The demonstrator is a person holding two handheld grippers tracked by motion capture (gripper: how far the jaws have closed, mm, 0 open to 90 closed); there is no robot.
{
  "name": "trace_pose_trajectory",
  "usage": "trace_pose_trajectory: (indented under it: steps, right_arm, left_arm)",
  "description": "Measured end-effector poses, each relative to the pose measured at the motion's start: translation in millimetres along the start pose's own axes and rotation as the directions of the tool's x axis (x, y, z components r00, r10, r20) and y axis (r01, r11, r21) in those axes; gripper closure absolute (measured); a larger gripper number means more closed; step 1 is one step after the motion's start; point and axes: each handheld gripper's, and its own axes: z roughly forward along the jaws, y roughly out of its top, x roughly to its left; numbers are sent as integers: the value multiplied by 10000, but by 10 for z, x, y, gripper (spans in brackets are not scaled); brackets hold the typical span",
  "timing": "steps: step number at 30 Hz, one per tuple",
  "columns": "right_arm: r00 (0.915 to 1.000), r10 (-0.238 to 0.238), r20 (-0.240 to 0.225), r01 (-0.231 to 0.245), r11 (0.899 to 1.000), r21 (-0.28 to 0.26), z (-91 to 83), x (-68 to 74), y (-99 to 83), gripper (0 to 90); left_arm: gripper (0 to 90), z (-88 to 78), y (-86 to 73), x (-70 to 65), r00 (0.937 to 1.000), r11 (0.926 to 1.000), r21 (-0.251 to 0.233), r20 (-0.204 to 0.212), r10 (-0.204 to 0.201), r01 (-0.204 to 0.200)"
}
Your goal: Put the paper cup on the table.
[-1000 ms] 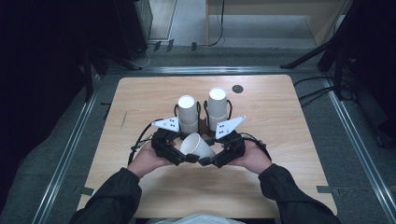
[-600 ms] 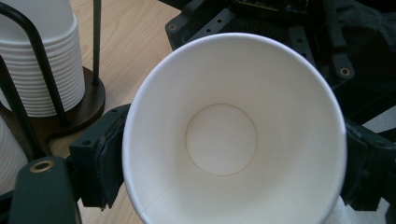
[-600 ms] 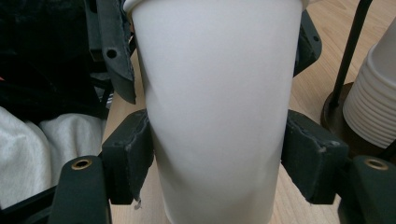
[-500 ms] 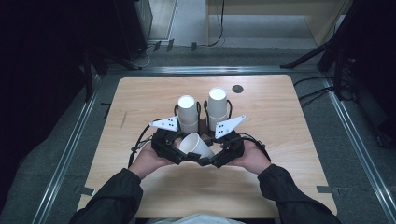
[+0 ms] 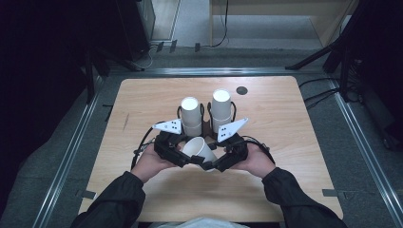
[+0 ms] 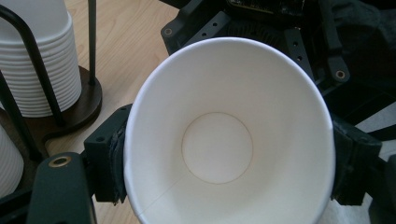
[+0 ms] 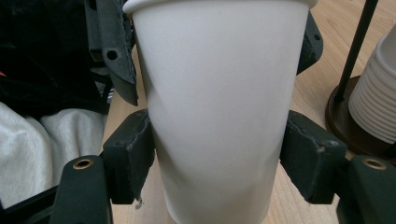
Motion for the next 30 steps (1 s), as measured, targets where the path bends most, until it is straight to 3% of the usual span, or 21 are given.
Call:
trace_pose_trajectory:
  steps: [7, 10, 12, 18, 25, 30]
  right_arm:
    - [9999, 119, -14, -119, 9999, 42, -3, -3, 5, 304]
    - [9998, 213, -59, -213, 9998, 19, 5, -2, 13, 241]
    - [9994, 151, 321, -153, 9999, 41, 22, 14, 21, 217]
    - [9983, 80, 572, -98, 9995, 311, 58, 23, -10, 212]
    - [9924, -711, 1006, 627, 9945, 843, 83, 79, -86, 212]
    - [9906, -821, 1096, 696, 9911, 1137, 89, 120, -137, 212]
  left_arm:
    - [211, 2, 18, -18, 9999, 10000, 64, -112, 64, -63]
    - [215, 5, 24, -19, 10000, 9999, 127, -75, 39, -38]
    - [215, -1, 28, -16, 10000, 9999, 112, -37, -6, 7]
    - [214, -25, 45, -17, 9998, 9998, 181, -170, 82, -79]
    - [211, -61, 69, -2, 9996, 9992, 327, -164, 235, -229]
    - [209, -77, 87, 5, 9992, 9982, 488, -212, 346, -335]
